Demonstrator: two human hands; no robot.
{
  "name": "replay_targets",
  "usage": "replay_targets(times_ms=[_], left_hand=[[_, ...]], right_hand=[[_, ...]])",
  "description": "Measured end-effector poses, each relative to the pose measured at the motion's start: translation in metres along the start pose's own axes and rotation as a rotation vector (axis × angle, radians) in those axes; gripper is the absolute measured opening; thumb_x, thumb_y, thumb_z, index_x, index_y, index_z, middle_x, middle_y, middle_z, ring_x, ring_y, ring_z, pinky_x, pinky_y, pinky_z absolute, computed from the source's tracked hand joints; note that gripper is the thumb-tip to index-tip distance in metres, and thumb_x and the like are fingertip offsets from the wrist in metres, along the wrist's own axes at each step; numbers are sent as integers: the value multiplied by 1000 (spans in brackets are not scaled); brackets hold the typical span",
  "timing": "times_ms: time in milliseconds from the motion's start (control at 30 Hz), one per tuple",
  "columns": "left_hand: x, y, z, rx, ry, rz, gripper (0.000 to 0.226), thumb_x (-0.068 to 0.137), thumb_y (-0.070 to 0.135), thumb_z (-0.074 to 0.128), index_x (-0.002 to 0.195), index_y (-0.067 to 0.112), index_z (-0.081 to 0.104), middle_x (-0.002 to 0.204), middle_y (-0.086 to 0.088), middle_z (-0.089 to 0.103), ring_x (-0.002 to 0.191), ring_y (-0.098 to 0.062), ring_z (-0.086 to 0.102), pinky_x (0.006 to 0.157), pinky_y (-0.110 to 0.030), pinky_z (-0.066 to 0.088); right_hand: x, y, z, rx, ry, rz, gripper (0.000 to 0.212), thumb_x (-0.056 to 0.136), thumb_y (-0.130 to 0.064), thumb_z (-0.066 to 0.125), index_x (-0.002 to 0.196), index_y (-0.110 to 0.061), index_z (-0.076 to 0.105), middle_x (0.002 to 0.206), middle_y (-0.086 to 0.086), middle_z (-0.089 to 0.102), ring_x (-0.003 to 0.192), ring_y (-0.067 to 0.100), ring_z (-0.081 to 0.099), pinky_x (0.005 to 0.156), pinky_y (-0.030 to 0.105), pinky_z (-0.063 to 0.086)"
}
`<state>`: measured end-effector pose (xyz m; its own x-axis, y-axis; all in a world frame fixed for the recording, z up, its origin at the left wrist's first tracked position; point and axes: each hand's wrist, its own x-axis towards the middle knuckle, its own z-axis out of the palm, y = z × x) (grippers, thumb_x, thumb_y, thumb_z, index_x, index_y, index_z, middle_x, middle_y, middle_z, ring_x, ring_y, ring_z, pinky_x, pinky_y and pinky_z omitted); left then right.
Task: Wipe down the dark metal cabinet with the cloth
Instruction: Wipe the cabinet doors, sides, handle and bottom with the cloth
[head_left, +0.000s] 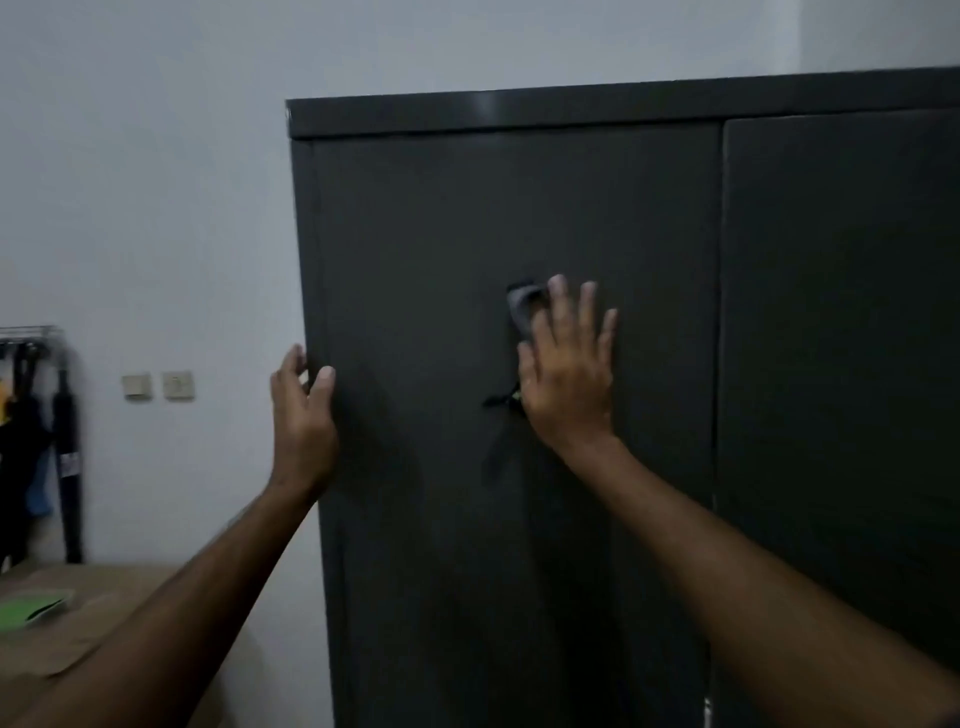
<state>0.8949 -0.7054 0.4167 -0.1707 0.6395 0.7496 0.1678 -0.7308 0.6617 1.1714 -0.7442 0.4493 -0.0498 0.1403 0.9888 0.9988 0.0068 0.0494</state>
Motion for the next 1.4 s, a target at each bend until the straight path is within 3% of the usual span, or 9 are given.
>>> replay_targets(times_ms=[100,267,467,700,767,867,967,1167,1400], left_hand=[[0,6,-19,-133,-139,-66,51,103,51,26,142,45,57,143,17,60,134,-6,54,113,-34,49],[6,8,-35,-195,-213,-235,56,110,46,23,155,26,48,157,5,50,144,-20,46,124,-49,35],[14,11,-42,-322,-235,-343,61,112,46,17,150,20,56,147,2,63,137,-21,56,122,-49,38],[10,9,-42,-345,-228,-363,63,112,47,16,155,17,50,157,1,54,146,-23,47,127,-50,32],[10,5,-40,-361,-224,-357,62,112,46,16,155,17,50,156,1,55,146,-22,48,127,-49,32],[14,-1,-40,-422,-210,-365,64,111,45,15,150,15,56,147,-1,64,139,-23,56,123,-47,38],[15,-8,-44,-496,-189,-398,68,109,50,15,144,13,62,138,-3,70,132,-23,63,116,-42,45],[22,-1,-50,-426,-177,-412,70,110,52,16,134,12,68,133,-4,73,129,-23,64,114,-44,48],[63,33,-67,-466,-185,-364,80,108,61,18,122,3,72,121,-15,76,121,-27,70,102,-37,53]], right_hand=[[-67,-54,28,84,-59,-344,44,99,-29,57,139,-13,60,163,10,34,153,41,20,119,67,21],[-141,-75,47,68,-354,-1101,37,95,-31,56,130,-26,67,161,5,39,153,36,24,121,67,16],[-34,-129,50,120,-65,-358,35,89,-25,64,123,-19,64,131,10,47,107,32,50,87,45,39],[-226,-150,56,81,-593,-1229,54,78,-43,76,130,-35,62,144,-3,51,127,21,53,102,40,48],[-203,-145,63,98,-537,-1208,60,75,-40,81,130,-32,60,145,2,47,127,25,49,102,45,47],[-118,-153,73,177,-280,-771,55,77,-31,76,129,-24,59,137,9,48,115,31,47,90,46,41],[-86,-170,74,223,-245,-439,56,76,-33,74,129,-23,57,134,10,48,109,31,46,83,43,35],[-122,-159,65,144,-436,-1134,40,87,-47,68,123,-31,66,134,2,51,117,24,45,96,44,40],[83,-154,39,-58,-99,-968,28,93,-39,53,114,-29,70,126,5,58,110,27,55,86,42,41]])
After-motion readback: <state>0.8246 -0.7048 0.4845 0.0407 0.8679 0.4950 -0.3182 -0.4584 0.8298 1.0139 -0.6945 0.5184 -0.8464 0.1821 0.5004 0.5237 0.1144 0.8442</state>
